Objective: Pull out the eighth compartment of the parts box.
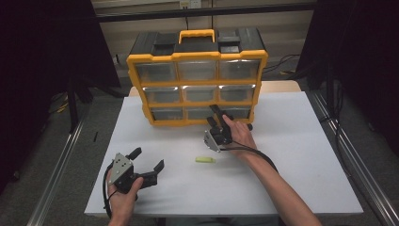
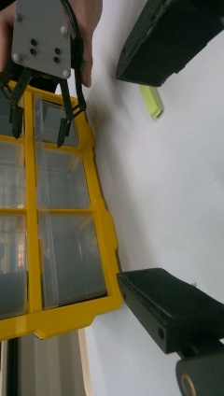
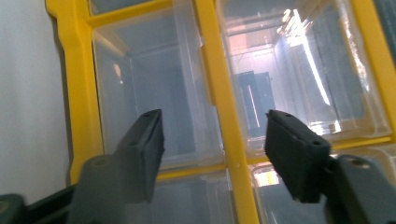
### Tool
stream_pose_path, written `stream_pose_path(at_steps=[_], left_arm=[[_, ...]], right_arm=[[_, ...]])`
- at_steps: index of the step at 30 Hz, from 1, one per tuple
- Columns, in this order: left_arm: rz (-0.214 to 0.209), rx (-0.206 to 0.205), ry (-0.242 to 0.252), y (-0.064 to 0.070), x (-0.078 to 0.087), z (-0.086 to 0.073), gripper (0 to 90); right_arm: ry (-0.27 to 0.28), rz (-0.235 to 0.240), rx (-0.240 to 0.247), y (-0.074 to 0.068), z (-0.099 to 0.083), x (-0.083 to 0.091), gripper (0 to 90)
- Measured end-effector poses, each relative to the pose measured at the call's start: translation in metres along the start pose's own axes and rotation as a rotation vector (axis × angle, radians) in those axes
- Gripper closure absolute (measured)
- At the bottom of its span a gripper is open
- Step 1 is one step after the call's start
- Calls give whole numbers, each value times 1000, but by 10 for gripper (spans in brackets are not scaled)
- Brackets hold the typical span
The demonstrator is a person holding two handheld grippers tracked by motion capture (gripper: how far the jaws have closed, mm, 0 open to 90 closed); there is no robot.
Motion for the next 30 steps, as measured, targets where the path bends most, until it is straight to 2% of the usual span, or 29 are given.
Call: stream_pose_path(at_steps=[1,5,6,7,9,16,18,19,20,21,22,23,24,26,28,29,30], left_arm=[[-1,-3,0,0,0,0,46],[-3,2,-1,0,0,0,46],[-4,2,0,0,0,0,46],[-3,4,1,0,0,0,46],[1,-1,-2,0,0,0,46],[-3,6,0,0,-1,0,46],[-3,0,1,0,0,0,46],[-2,-2,3,0,0,0,47],[-2,-1,2,0,0,0,47],[-1,1,0,0,0,0,47],[2,-1,1,0,0,0,48],[-2,4,0,0,-1,-1,47],[-3,2,-1,0,-1,-1,48],[1,-1,0,0,0,0,48],[0,-1,2,0,0,0,48],[1,-5,-1,0,0,0,48],[-4,2,0,1,-1,0,48]], right_arm=[[-8,-1,-15,-2,-1,0,415],[-25,7,16,-3,-2,-3,482],[-33,2,8,-5,-2,-3,490],[-34,7,22,-4,-3,-4,501],[-44,11,5,-6,-4,-5,521],[-54,24,37,-6,-5,-8,605],[-66,21,23,-9,-4,-10,620],[-64,17,54,-6,-4,-11,621],[-66,17,56,-6,-4,-12,634],[-76,15,35,-8,-4,-11,641],[-69,14,67,-6,-3,-12,644],[-89,13,27,-9,-3,-11,651],[-87,9,54,-8,-2,-12,656],[-87,11,58,-8,-3,-12,666],[-88,9,92,-6,-2,-12,665],[-97,5,66,-8,-2,-12,666],[-92,1,103,-6,0,-13,670]])
Point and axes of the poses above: each handheld gripper's, and its own axes: x roughly backward along the jaws, z roughly out of its top, y roughly to its right, the point moved 3 cm from there along -x, roughly forward along the jaws, and after that the axes turned 2 degrees about x, right-handed, at the moved point
